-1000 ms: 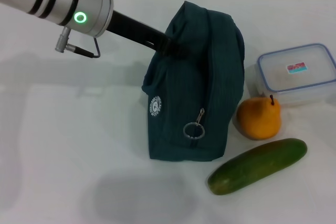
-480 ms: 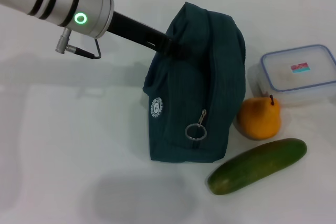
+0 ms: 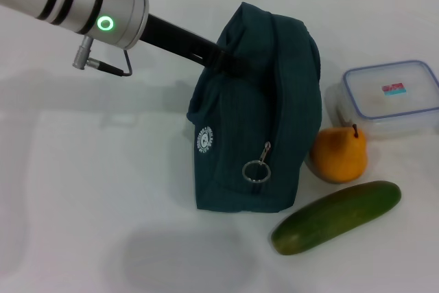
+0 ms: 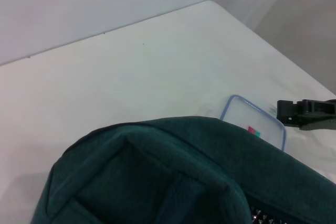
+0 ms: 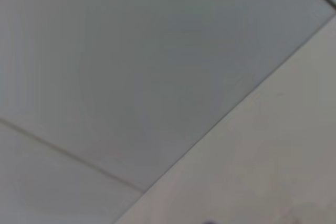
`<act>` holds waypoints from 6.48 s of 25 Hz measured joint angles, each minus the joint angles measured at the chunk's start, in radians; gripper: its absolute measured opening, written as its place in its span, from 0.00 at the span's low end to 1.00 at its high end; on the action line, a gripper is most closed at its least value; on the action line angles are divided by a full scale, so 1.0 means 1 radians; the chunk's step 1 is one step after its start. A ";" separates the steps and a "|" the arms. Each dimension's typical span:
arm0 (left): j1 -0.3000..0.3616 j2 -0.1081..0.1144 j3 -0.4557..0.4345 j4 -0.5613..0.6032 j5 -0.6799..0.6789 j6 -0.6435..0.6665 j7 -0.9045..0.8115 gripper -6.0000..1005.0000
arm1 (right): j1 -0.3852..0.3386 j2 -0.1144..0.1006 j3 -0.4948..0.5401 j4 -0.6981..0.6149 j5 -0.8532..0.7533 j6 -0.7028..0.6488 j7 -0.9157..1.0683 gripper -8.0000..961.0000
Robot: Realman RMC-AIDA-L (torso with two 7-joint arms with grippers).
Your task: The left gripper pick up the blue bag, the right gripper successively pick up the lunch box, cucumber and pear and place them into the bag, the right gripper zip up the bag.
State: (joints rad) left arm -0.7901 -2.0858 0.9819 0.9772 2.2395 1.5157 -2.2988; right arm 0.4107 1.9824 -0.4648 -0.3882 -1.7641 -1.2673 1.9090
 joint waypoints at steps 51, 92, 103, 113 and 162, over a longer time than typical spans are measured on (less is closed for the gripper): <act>0.014 0.001 -0.006 -0.037 -0.032 -0.003 0.102 0.05 | 0.071 0.044 -0.010 0.357 0.435 0.094 -0.177 0.60; 0.015 0.001 -0.003 -0.029 -0.037 0.002 0.104 0.05 | 0.028 0.036 0.000 0.361 0.447 -0.060 -0.173 0.12; 0.014 0.001 0.000 -0.030 -0.039 -0.001 0.106 0.05 | 0.023 0.035 -0.009 0.349 0.441 -0.062 -0.214 0.12; 0.026 0.003 0.000 -0.027 -0.061 0.004 0.116 0.05 | 0.007 0.035 0.001 0.353 0.479 -0.200 -0.153 0.13; 0.015 -0.002 0.139 0.171 -0.058 0.018 -0.041 0.05 | 0.100 0.036 0.002 0.336 0.686 -0.562 -0.129 0.15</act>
State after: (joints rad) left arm -0.7752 -2.0877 1.1206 1.1481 2.1811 1.5333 -2.3398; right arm 0.5109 2.0187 -0.4632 -0.0520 -1.0776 -1.8291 1.7798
